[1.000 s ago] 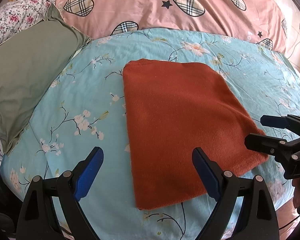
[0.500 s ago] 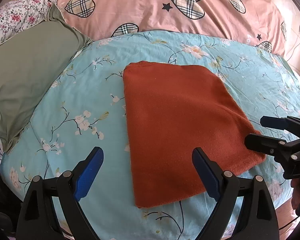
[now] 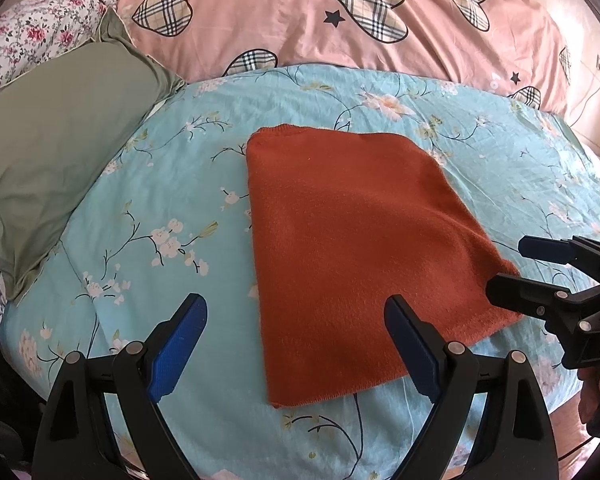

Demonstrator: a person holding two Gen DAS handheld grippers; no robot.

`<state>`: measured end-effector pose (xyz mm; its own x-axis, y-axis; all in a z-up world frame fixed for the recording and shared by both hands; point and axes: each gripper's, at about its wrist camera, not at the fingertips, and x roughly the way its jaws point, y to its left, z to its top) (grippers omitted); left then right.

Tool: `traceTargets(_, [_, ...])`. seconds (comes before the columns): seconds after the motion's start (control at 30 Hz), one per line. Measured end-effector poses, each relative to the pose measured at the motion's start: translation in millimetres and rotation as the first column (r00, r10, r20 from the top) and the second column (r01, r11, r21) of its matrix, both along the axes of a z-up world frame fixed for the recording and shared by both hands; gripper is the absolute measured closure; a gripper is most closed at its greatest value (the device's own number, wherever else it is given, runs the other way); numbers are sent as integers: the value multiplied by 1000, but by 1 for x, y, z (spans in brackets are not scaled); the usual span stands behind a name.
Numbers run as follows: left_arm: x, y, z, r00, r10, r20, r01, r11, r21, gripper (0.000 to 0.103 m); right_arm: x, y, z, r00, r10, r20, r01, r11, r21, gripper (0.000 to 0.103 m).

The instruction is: Fold small clothes

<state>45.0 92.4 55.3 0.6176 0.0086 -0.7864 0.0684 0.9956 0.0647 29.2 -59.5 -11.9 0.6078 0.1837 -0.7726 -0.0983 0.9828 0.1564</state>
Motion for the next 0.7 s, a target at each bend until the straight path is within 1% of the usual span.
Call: traceTargets(0.7, [-5,-2,4,1000,-6,10,6,1000,2,12,-6,-4,5,1000,-7,17,7,1000,1,9])
